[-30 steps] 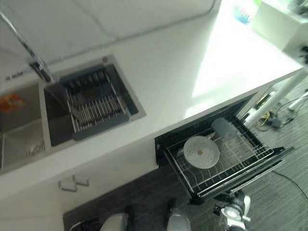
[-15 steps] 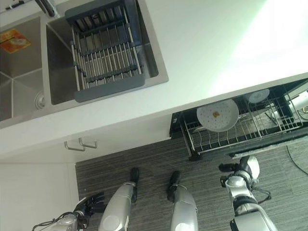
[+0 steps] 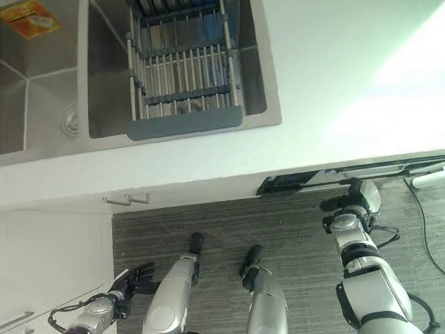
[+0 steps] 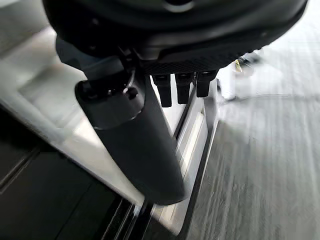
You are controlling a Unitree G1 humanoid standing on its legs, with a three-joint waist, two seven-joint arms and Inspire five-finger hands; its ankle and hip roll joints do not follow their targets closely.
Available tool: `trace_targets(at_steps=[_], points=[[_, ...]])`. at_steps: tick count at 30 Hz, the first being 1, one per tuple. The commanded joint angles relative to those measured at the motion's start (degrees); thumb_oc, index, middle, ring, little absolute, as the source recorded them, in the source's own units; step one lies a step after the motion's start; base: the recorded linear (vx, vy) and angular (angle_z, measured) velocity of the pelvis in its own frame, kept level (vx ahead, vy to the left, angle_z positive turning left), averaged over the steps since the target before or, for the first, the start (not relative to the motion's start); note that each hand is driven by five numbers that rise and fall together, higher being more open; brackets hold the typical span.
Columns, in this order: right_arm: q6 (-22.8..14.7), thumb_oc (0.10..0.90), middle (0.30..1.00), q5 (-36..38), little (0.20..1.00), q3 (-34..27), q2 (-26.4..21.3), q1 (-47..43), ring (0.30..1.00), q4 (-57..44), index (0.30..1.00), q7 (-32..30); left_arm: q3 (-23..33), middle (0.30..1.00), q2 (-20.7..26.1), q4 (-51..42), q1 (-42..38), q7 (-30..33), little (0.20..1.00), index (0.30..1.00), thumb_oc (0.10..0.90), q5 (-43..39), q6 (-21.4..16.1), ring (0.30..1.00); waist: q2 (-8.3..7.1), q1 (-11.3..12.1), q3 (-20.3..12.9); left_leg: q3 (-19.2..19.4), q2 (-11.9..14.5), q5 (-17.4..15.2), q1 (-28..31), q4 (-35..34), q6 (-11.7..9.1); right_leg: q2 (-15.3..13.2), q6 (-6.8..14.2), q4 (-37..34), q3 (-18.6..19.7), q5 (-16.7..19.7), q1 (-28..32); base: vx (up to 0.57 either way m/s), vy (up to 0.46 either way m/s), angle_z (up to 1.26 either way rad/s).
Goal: Place the dishes in the dishwasher.
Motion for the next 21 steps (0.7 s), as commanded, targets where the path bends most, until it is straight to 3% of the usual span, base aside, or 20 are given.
trace_targets(at_steps=[1,6,13,15,16,21], points=[[-9.1,0.8,0.9,-7.5,0.9,5.5,-6.7,-16.5,0.9,-7.1,0.9,-9.8,-3.1,0.9,4.0,-1.0,3.9,-0.2,0.9,0.9,0.8,1.9,-1.4,0.9,-0.95,2.0,-4.5,3.9,-2.4,-3.4,-1.1,0.3,3.2,3.3,2.1,3.3,3.1,-10.2,5.5,0.08,0.045,0.05],[-8.0,0.8,0.9,-8.1,0.9,6.7,-7.0,-21.1,0.9,-7.1,0.9,-13.1,-3.2,0.9,4.2,0.1,4.5,0.2,0.9,0.9,0.8,1.4,-2.7,0.9,-1.01,3.2,-4.6,2.7,-3.1,-3.7,-1.0,0.3,3.4,3.4,2.1,3.0,2.8,-10.4,6.1,0.04,0.028,0.12],[-4.5,0.8,0.9,-7.1,0.9,6.1,-7.0,-20.3,0.9,-9.5,0.9,-10.2,-1.9,0.9,4.3,0.2,5.5,-3.8,0.9,0.9,0.8,-1.5,-1.7,0.9,-1.53,3.4,-5.3,2.9,-3.1,-4.6,-0.2,0.3,3.0,4.0,2.6,-0.5,1.9,-9.9,9.2,-0.01,0.002,0.07],[-4.8,0.8,0.9,0.6,0.9,3.9,-5.4,-14.5,0.9,-10.9,0.9,-1.3,-0.8,0.9,3.6,-0.8,6.5,-7.7,0.9,0.9,0.8,-2.2,-0.2,0.9,-0.95,2.9,-6.1,3.2,-2.3,-3.8,-0.2,0.3,3.1,4.5,2.4,-3.9,0.7,-7.6,10.9,-0.09,0.042,0.04],[-5.6,0.8,0.9,0.8,0.9,2.2,-4.4,-10.5,0.9,-11.6,0.9,2.1,-0.4,0.9,3.3,-1.4,7.3,-8.0,0.9,0.9,0.8,-1.6,-0.6,0.9,-0.84,2.4,-6.6,3.2,-2.1,-4.0,0.5,0.3,2.9,4.7,2.6,-5.5,0.7,-7.1,12.2,0.01,0.038,0.11],[-5.4,0.8,0.9,4.3,0.9,-3.1,2.2,12.5,0.9,-17.3,0.9,4.2,2.1,0.9,3.0,-5.4,9.9,1.1,0.9,0.9,0.8,4.3,-1.8,0.9,-1.5,-1.7,-10.3,6.0,-1.9,-5.1,4.4,0.3,2.4,1.9,4.2,-5.8,1.6,-6.7,13.9,-0.01,0.083,0.04]])
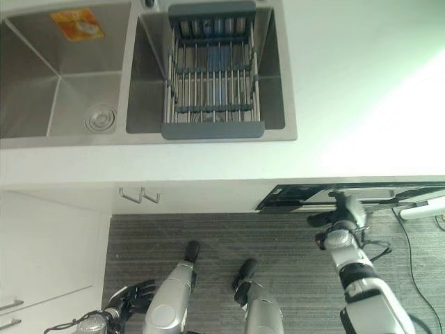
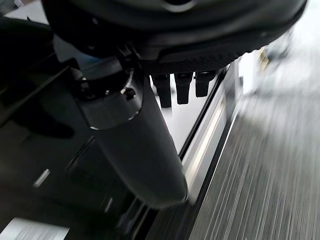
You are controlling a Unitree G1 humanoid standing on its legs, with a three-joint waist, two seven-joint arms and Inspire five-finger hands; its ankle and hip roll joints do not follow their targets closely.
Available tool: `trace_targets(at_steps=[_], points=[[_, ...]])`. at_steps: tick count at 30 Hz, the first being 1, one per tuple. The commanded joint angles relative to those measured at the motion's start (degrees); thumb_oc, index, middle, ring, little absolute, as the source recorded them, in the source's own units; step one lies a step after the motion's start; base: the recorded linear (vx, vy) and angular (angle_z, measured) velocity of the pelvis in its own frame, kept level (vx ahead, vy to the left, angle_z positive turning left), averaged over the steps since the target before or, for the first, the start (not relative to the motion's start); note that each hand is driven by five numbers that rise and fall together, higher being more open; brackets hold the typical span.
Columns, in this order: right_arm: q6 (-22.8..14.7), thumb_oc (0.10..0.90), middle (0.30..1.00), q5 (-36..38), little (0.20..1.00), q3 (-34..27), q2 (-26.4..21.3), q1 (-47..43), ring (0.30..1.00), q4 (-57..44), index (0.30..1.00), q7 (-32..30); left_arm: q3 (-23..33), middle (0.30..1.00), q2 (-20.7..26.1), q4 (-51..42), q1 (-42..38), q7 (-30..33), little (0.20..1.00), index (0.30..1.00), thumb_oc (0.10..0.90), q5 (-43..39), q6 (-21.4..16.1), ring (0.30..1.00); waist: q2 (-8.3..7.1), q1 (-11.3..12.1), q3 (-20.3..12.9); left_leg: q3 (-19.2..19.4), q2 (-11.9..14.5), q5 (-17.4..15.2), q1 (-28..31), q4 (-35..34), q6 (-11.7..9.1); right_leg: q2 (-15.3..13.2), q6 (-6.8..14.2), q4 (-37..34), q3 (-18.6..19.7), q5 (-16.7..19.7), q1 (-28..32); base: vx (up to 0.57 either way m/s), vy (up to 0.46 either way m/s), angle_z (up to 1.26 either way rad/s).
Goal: Place the dishes in the dishwasher.
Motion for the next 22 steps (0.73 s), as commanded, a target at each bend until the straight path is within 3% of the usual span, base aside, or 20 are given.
trace_targets(at_steps=[1,3,5,6,7,12,15,19,22], points=[[-2.7,0.8,0.9,1.0,0.9,-1.2,-1.8,-5.2,0.9,1.7,0.9,-1.3,0.4,0.9,3.0,-3.2,2.9,5.7,0.9,0.9,0.8,3.4,-2.4,0.9,-1.66,0.0,-8.3,6.3,-2.4,-7.3,-3.4,4.7,1.4,0.4,3.3,1.8,2.7,-8.2,4.1,-0.03,0.074,-0.22],[-4.3,0.8,0.9,-0.4,0.9,-3.8,0.0,2.6,0.9,1.4,0.9,-0.8,1.7,0.9,3.6,-5.2,4.1,10.0,0.9,0.9,0.8,10.3,-1.8,0.9,-1.36,-1.5,-9.9,7.7,-2.0,-7.7,-2.5,4.7,1.2,-0.5,4.0,1.8,2.9,-8.0,4.4,-0.03,0.082,-0.2],[-5.4,0.8,0.9,-1.6,0.9,-5.1,0.8,6.7,0.9,1.8,0.9,-0.2,1.5,0.9,4.9,-6.5,4.4,17.5,0.9,0.9,0.8,24.7,0.5,0.9,-1.08,-2.6,-10.9,8.5,-1.7,-7.9,-2.0,4.7,1.0,-1.1,4.5,1.8,3.1,-7.9,4.6,-0.02,0.071,-0.17],[-6.5,0.8,0.9,-1.4,0.9,-5.4,1.2,8.9,0.9,2.3,0.9,0.1,0.5,0.9,7.0,-7.3,4.4,19.9,0.9,0.9,0.8,29.8,2.6,0.9,-0.86,-3.5,-11.6,9.1,-1.6,-8.2,-1.5,4.7,0.9,-1.4,4.9,1.8,3.5,-7.8,4.7,-0.04,0.09,-0.28],[-8.4,0.8,0.9,-2.2,0.9,-6.3,1.5,12.6,0.9,2.9,0.9,1.1,0.0,0.9,9.5,-9.0,4.5,22.2,0.9,0.9,0.8,34.3,7.3,0.9,-0.52,-5.0,-12.7,9.5,-1.6,-8.8,-0.3,4.7,0.9,-1.9,5.5,1.8,4.4,-7.9,4.7,-0.03,0.078,-0.21],[-10.3,0.8,0.9,-2.7,0.9,-7.5,2.5,16.7,0.9,2.7,0.9,2.4,2.5,0.9,12.2,-9.5,4.8,25.4,0.9,0.9,0.8,33.2,9.4,0.9,-0.41,-6.8,-14.1,10.1,-2.0,-10.0,1.4,4.7,1.2,-2.5,6.3,1.8,6.2,-7.7,4.3,-0.03,0.043,-0.23],[-11.1,0.8,0.9,-4.3,0.9,-7.6,3.3,18.0,0.9,3.0,0.9,3.2,4.8,0.9,12.8,-9.3,4.6,25.8,0.9,0.9,0.8,29.4,8.0,0.9,-0.36,-7.4,-14.9,10.5,-2.2,-10.6,2.1,4.7,1.3,-2.9,6.8,1.8,7.0,-7.6,4.1,-0.03,0.035,-0.21],[-11.4,0.8,0.9,-4.5,0.9,-7.2,4.7,18.6,0.9,4.8,0.9,3.7,6.8,0.9,11.1,-7.4,3.4,20.6,0.9,0.9,0.8,21.1,5.4,0.9,-0.69,-8.0,-16.0,11.0,-2.1,-11.3,2.9,4.7,1.6,-2.9,7.2,1.8,7.7,-7.5,4.1,-0.01,0.009,-0.06],[-11.4,0.8,0.9,-5.3,0.9,-7.1,6.4,19.0,0.9,6.3,0.9,3.4,6.7,0.9,7.2,-6.2,2.2,12.5,0.9,0.9,0.8,14.8,7.5,0.9,-1.04,-8.4,-16.8,11.2,-2.1,-11.9,3.6,4.7,1.9,-2.8,7.2,1.8,8.0,-7.6,4.4,0.0,0.0,-0.01]])
